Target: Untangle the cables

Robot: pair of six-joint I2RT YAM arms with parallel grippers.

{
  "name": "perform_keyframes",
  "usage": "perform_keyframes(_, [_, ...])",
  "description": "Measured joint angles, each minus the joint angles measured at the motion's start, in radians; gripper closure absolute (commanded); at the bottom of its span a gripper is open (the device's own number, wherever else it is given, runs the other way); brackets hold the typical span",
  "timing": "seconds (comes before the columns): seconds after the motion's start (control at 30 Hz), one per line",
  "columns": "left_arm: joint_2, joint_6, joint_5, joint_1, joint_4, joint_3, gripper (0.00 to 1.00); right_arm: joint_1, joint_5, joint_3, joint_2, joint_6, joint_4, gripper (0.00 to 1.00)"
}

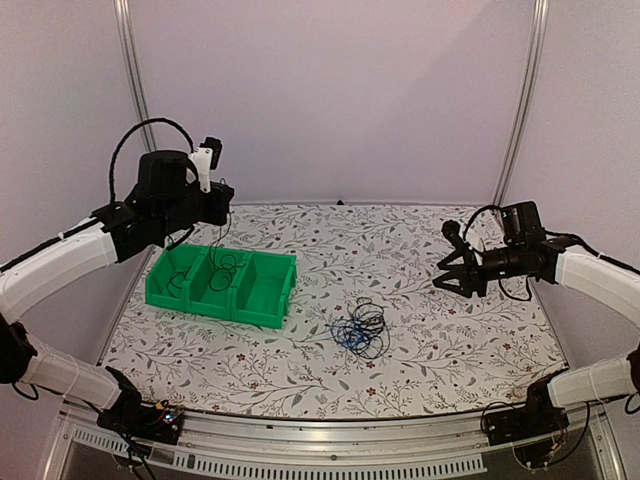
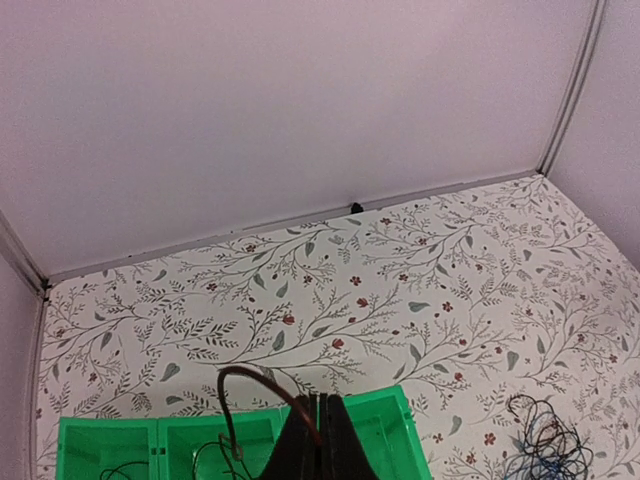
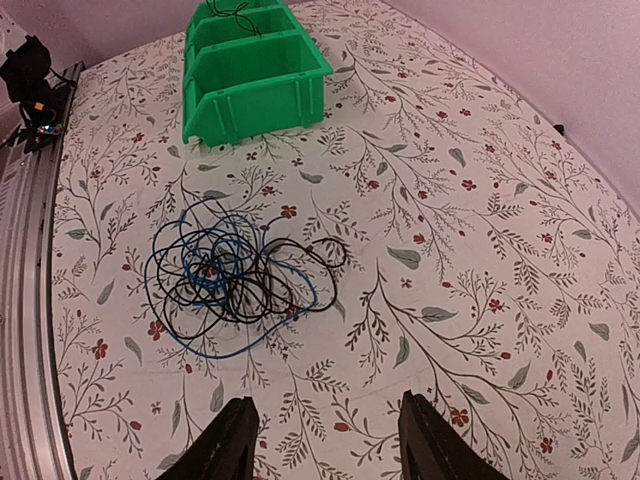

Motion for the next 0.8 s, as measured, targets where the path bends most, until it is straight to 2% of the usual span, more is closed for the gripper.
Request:
perform_keyframes(0.17, [-0.001, -0.008, -0.085, 0.02, -0.024, -0.026, 1.0, 0.0, 0.0, 0.0, 0.012, -0.004, -0.013, 0.48])
perform_keyframes(0.4, [0.018, -0.032, -0.13, 0.056, -0.021, -0.101, 1.0, 0.0, 0.0, 0.0, 0.013, -0.011, -0.018, 0.48])
perform_keyframes(0.8, [0.194, -0.117, 0.008, 0.062, 0.09, -0.201, 1.0, 0.0, 0.0, 0.002, 0.036, -0.021, -0.027, 0.48])
